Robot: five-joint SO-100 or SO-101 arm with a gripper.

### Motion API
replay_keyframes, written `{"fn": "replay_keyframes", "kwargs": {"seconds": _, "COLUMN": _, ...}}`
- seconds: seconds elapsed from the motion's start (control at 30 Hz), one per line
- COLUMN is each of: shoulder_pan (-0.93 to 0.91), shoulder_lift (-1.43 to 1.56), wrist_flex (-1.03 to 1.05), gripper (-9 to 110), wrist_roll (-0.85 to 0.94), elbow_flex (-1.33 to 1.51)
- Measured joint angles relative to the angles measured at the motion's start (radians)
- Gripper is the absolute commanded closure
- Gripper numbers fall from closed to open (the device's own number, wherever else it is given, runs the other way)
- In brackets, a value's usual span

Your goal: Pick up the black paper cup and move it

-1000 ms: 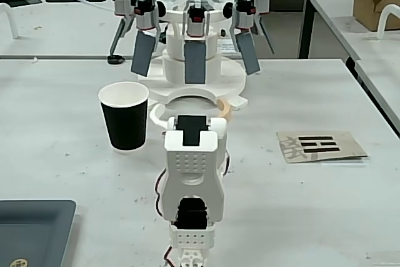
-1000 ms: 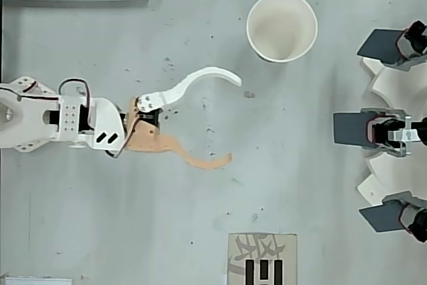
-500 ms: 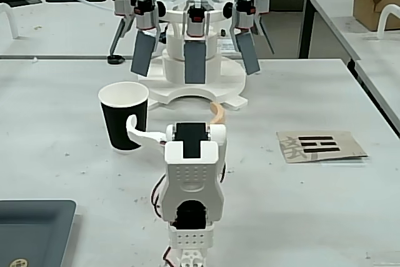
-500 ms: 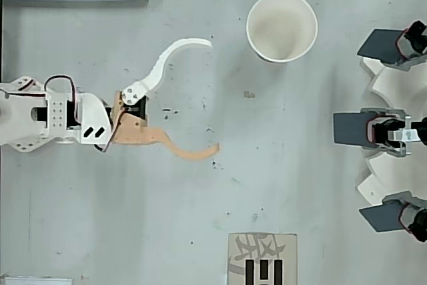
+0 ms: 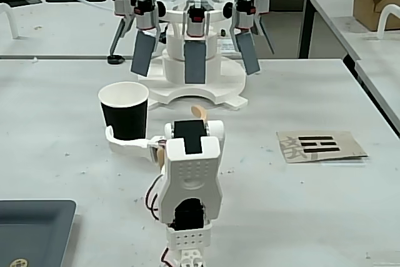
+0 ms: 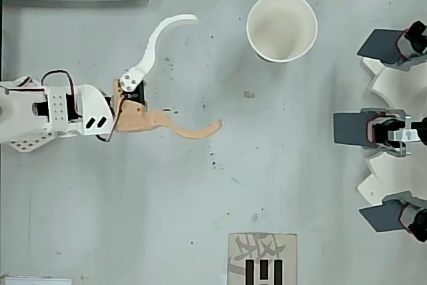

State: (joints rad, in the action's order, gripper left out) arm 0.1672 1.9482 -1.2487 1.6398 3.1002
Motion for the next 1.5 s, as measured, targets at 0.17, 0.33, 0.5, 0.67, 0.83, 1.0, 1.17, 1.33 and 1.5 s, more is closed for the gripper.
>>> {"fn": "replay_keyframes", "kwargs": {"seconds": 0.17, "shoulder_pan": 0.000, "shoulder_lift": -0.083, "wrist_flex": 0.000, "gripper": 49, "wrist_roll": 0.000, "elbow_flex": -0.094}}
{"fn": "replay_keyframes", "kwargs": {"seconds": 0.33, "shoulder_pan": 0.021, "shoulder_lift": -0.201, "wrist_flex": 0.002, "gripper": 49, "wrist_roll": -0.009, "elbow_flex": -0.225}}
{"fn": "replay_keyframes", "kwargs": {"seconds": 0.5, "shoulder_pan": 0.061, "shoulder_lift": -0.310, "wrist_flex": 0.002, "gripper": 49, "wrist_roll": -0.014, "elbow_flex": -0.360}}
{"fn": "replay_keyframes", "kwargs": {"seconds": 0.67, "shoulder_pan": 0.081, "shoulder_lift": -0.437, "wrist_flex": 0.002, "gripper": 49, "wrist_roll": -0.018, "elbow_flex": -0.500}}
{"fn": "replay_keyframes", "kwargs": {"seconds": 0.83, "shoulder_pan": 0.083, "shoulder_lift": -0.557, "wrist_flex": 0.002, "gripper": 49, "wrist_roll": -0.026, "elbow_flex": -0.627}}
{"fn": "replay_keyframes", "kwargs": {"seconds": 1.0, "shoulder_pan": 0.103, "shoulder_lift": -0.655, "wrist_flex": 0.002, "gripper": 49, "wrist_roll": -0.031, "elbow_flex": -0.736}}
{"fn": "replay_keyframes", "kwargs": {"seconds": 1.17, "shoulder_pan": 0.114, "shoulder_lift": -0.736, "wrist_flex": 0.002, "gripper": 50, "wrist_roll": -0.032, "elbow_flex": -0.822}}
{"fn": "replay_keyframes", "kwargs": {"seconds": 1.33, "shoulder_pan": 0.120, "shoulder_lift": -0.816, "wrist_flex": 0.002, "gripper": 50, "wrist_roll": -0.037, "elbow_flex": -0.914}}
{"fn": "replay_keyframes", "kwargs": {"seconds": 1.5, "shoulder_pan": 0.135, "shoulder_lift": -0.873, "wrist_flex": 0.003, "gripper": 50, "wrist_roll": -0.041, "elbow_flex": -0.982}}
